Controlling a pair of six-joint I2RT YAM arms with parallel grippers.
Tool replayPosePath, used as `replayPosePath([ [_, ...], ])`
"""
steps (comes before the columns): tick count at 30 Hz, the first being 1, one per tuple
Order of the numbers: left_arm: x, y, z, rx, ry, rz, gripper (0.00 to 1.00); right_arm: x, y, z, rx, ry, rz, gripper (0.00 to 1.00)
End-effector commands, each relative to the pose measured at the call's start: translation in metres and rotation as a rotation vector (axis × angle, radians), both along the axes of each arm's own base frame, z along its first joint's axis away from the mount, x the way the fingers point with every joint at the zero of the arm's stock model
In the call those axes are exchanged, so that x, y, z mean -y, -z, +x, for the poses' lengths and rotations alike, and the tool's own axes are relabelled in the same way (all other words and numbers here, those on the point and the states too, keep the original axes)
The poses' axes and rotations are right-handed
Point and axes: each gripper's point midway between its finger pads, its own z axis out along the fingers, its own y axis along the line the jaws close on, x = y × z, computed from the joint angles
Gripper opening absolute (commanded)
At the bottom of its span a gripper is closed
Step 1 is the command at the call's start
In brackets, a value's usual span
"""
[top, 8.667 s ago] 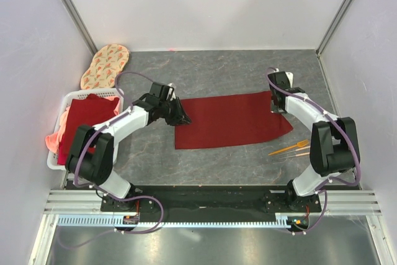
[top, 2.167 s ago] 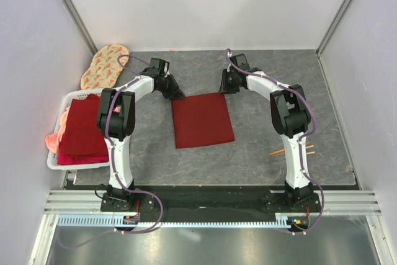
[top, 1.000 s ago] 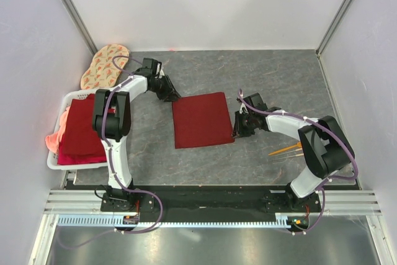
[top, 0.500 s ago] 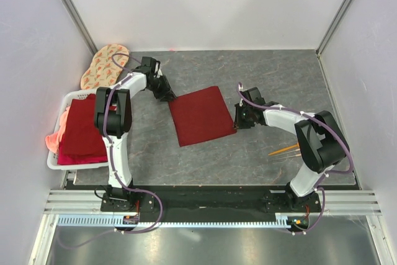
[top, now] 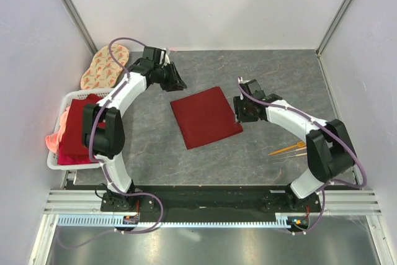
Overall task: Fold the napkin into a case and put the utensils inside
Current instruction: Rotate the square-folded napkin at the center of the board.
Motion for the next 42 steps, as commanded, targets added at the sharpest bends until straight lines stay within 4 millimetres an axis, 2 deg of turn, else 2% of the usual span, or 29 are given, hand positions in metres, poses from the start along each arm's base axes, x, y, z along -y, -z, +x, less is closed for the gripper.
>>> replayPosePath([
  [1,0.008,0.045,0.008,-0.089,0.001,0.02,0.27,-0.041,-0.043,0.0,0.057,-0.007,0.185,0.51],
  [2,0.009,0.053,0.009,-0.101,-0.001,0.033,0.26,-0.055,-0.046,-0.003,0.071,-0.03,0.217,0.5],
  [4,0.011,0.074,0.006,-0.128,-0.016,0.089,0.22,-0.071,-0.048,-0.006,0.067,-0.032,0.26,0.48],
  [5,0.011,0.084,0.002,-0.148,-0.021,0.107,0.21,-0.084,-0.045,-0.008,0.053,-0.058,0.284,0.45],
  [7,0.011,0.1,-0.01,-0.171,-0.041,0.168,0.19,-0.097,-0.035,-0.012,0.009,-0.071,0.313,0.37],
  [9,0.012,0.106,-0.017,-0.154,-0.047,0.228,0.19,-0.104,-0.031,-0.01,-0.008,-0.079,0.331,0.31],
  [11,0.011,0.113,-0.033,-0.161,-0.059,0.282,0.19,-0.102,-0.017,-0.008,-0.026,-0.072,0.299,0.21],
  [16,0.011,0.119,-0.067,-0.209,-0.091,0.29,0.14,-0.081,0.024,0.004,-0.022,-0.056,0.131,0.07],
  [17,0.008,0.128,-0.082,-0.236,-0.09,0.3,0.14,-0.076,0.034,0.005,-0.036,-0.056,0.088,0.04],
  [19,0.018,0.119,-0.098,-0.23,-0.085,0.263,0.14,-0.061,0.044,0.013,-0.003,-0.057,-0.006,0.04],
  [20,0.016,0.127,-0.114,-0.257,-0.081,0.264,0.14,-0.057,0.049,0.017,-0.001,-0.055,-0.041,0.04],
  [21,0.023,0.116,-0.116,-0.232,-0.092,0.225,0.14,-0.052,0.052,0.02,0.004,-0.066,-0.073,0.03],
  [22,0.034,0.116,-0.129,-0.244,-0.064,0.199,0.14,-0.049,0.06,0.022,-0.007,-0.069,-0.105,0.03],
  [23,0.036,0.123,-0.144,-0.267,-0.048,0.185,0.15,-0.047,0.056,0.032,0.016,-0.06,-0.124,0.03],
  [25,0.055,0.121,-0.162,-0.285,-0.003,0.142,0.14,-0.045,0.059,0.043,0.024,-0.074,-0.151,0.03],
  [26,0.058,0.125,-0.171,-0.308,0.01,0.136,0.14,-0.048,0.05,0.056,0.047,-0.069,-0.14,0.03],
  [27,0.064,0.125,-0.177,-0.329,0.01,0.112,0.14,-0.051,0.048,0.061,0.05,-0.073,-0.134,0.03],
  [28,0.079,0.122,-0.186,-0.329,0.051,0.078,0.14,-0.053,0.05,0.066,0.047,-0.079,-0.136,0.03],
  [30,0.089,0.118,-0.192,-0.331,0.063,0.055,0.14,-0.057,0.034,0.078,0.064,-0.078,-0.121,0.04],
  [33,0.105,0.093,-0.194,-0.285,0.098,-0.017,0.15,-0.057,0.013,0.079,0.081,-0.076,-0.112,0.08],
  [34,0.108,0.085,-0.194,-0.275,0.113,-0.035,0.15,-0.057,-0.003,0.077,0.098,-0.073,-0.093,0.15],
  [35,0.108,0.07,-0.192,-0.236,0.128,-0.052,0.16,-0.053,-0.006,0.067,0.072,-0.06,-0.091,0.19],
  [36,0.107,0.064,-0.191,-0.22,0.131,-0.047,0.17,-0.051,-0.01,0.059,0.052,-0.047,-0.075,0.25],
  [37,0.103,0.054,-0.185,-0.186,0.118,-0.039,0.17,-0.049,-0.029,0.052,0.065,-0.039,-0.036,0.4],
  [38,0.097,0.047,-0.186,-0.167,0.125,-0.025,0.18,-0.042,-0.018,0.034,0.018,-0.036,-0.028,0.46],
  [39,0.094,0.043,-0.184,-0.151,0.125,-0.024,0.18,-0.042,-0.02,0.024,-0.002,-0.012,0.012,0.52],
  [40,0.086,0.042,-0.18,-0.145,0.112,-0.019,0.18,-0.041,-0.033,0.014,0.007,-0.01,0.057,0.56],
  [41,0.081,0.041,-0.18,-0.133,0.117,-0.008,0.18,-0.035,-0.019,-0.005,-0.039,-0.002,0.054,0.57],
  [42,0.076,0.043,-0.178,-0.128,0.116,-0.002,0.18,-0.033,-0.018,-0.013,-0.05,0.017,0.072,0.57],
])
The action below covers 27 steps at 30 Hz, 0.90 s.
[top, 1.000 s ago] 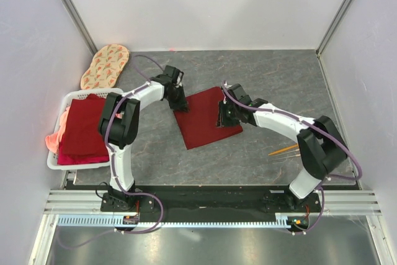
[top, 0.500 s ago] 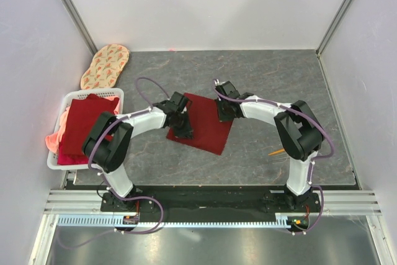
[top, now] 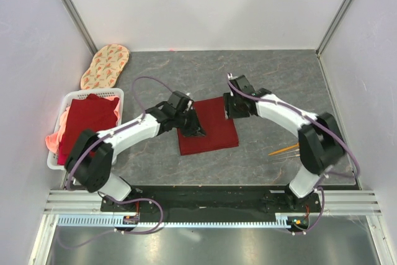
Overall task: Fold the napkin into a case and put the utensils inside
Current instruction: Rotate the square-folded napkin at the center of the board, then fold the top corner of the square-folded napkin at the center of the board.
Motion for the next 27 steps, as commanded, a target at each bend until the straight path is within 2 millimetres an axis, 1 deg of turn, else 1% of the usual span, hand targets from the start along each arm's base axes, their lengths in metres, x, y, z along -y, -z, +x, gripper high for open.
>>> replayPosePath([
  [1,-0.02,-0.019,0.014,0.076,-0.002,0.003,0.18,0.009,-0.021,-0.056,-0.07,0.046,0.13,0.57],
  [2,-0.024,-0.016,0.015,0.089,0.019,0.021,0.17,0.016,-0.01,-0.069,-0.102,0.054,0.122,0.56],
  [3,-0.028,-0.012,0.013,0.083,0.025,0.036,0.17,0.018,-0.009,-0.074,-0.108,0.065,0.126,0.55],
  [4,-0.031,-0.009,0.013,0.079,0.027,0.045,0.17,0.021,-0.013,-0.077,-0.104,0.092,0.145,0.52],
  [5,-0.033,-0.007,0.011,0.081,0.041,0.053,0.17,0.024,-0.006,-0.084,-0.121,0.102,0.143,0.5],
  [7,-0.035,-0.001,0.006,0.07,0.059,0.056,0.16,0.026,-0.005,-0.089,-0.13,0.125,0.158,0.46],
  [11,-0.041,0.01,-0.01,0.037,0.076,0.055,0.13,0.021,0.009,-0.103,-0.192,0.127,0.194,0.41],
  [13,-0.045,0.013,-0.016,0.038,0.073,0.053,0.12,0.023,0.015,-0.106,-0.199,0.136,0.191,0.38],
  [17,-0.051,0.019,-0.024,0.032,0.071,0.061,0.12,0.024,0.018,-0.104,-0.191,0.139,0.188,0.36],
  [21,-0.055,0.022,-0.029,0.027,0.071,0.067,0.12,0.023,0.024,-0.103,-0.201,0.13,0.174,0.33],
  [23,-0.057,0.026,-0.032,0.02,0.069,0.076,0.12,0.022,0.024,-0.1,-0.196,0.128,0.175,0.31],
  [27,-0.059,0.028,-0.035,0.01,0.066,0.075,0.12,0.025,0.028,-0.099,-0.198,0.133,0.16,0.29],
])
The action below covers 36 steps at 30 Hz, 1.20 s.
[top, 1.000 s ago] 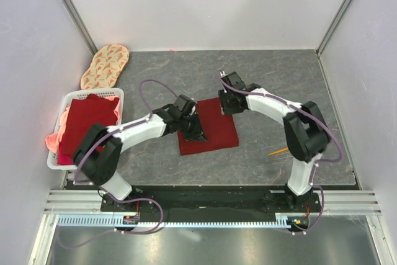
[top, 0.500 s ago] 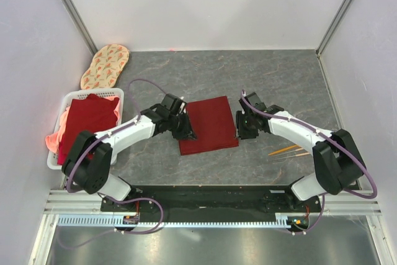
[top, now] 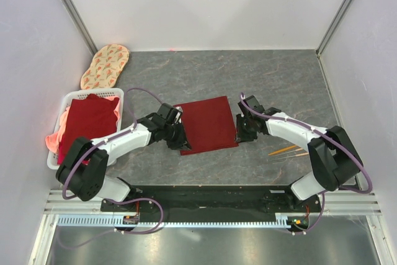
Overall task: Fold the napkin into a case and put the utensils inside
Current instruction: Fold the top corner of the square-folded napkin at the center of the board.
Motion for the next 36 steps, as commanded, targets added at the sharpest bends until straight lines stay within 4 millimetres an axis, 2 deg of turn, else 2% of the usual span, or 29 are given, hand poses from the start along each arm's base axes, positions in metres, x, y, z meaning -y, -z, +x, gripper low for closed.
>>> replayPosePath([
  [1,0.001,-0.006,-0.003,0.04,0.042,-0.018,0.12,-0.002,-0.001,0.009,0.023,0.007,0.008,0.29],
  [20,-0.006,0.001,-0.013,0.018,0.035,-0.01,0.12,-0.003,0.001,0.016,0.028,-0.004,0.005,0.24],
  [30,-0.007,0.0,-0.015,0.018,0.024,-0.015,0.12,-0.003,-0.009,0.022,0.05,-0.009,-0.005,0.17],
  [36,-0.008,0.001,-0.015,0.02,0.023,-0.011,0.12,-0.001,-0.012,0.024,0.057,-0.015,-0.021,0.17],
])
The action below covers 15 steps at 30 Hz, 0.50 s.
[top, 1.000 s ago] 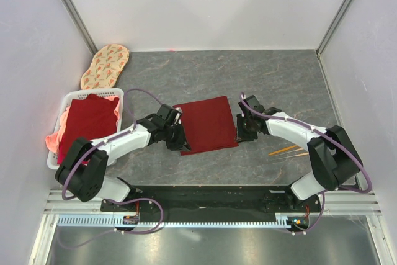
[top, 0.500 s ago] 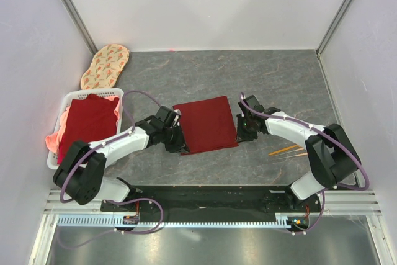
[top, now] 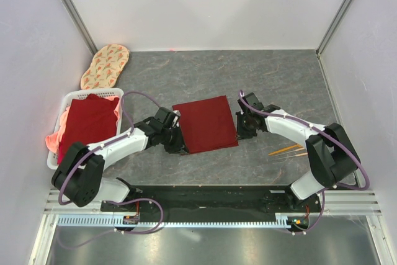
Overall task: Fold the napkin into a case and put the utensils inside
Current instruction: Fold the top corner of the square-folded napkin at the center of the board.
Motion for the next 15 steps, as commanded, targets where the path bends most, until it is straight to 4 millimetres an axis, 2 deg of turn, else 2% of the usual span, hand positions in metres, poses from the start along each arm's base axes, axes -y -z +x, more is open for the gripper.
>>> replayPosePath([
  [1,0.0009,-0.0034,-0.001,0.023,0.02,-0.012,0.12,-0.0015,-0.0123,0.0129,0.046,-0.004,-0.006,0.17],
  [7,0.0014,-0.0058,-0.0024,0.028,0.024,-0.021,0.12,-0.0018,-0.009,0.0125,0.041,-0.005,-0.009,0.1],
  [11,0.0026,-0.009,-0.0012,0.034,0.024,-0.03,0.12,-0.0033,-0.0063,0.014,0.038,-0.014,-0.009,0.2],
  [15,0.0025,-0.0079,-0.0031,0.026,0.026,-0.032,0.12,-0.0062,-0.0037,0.0167,0.033,-0.02,-0.006,0.25],
])
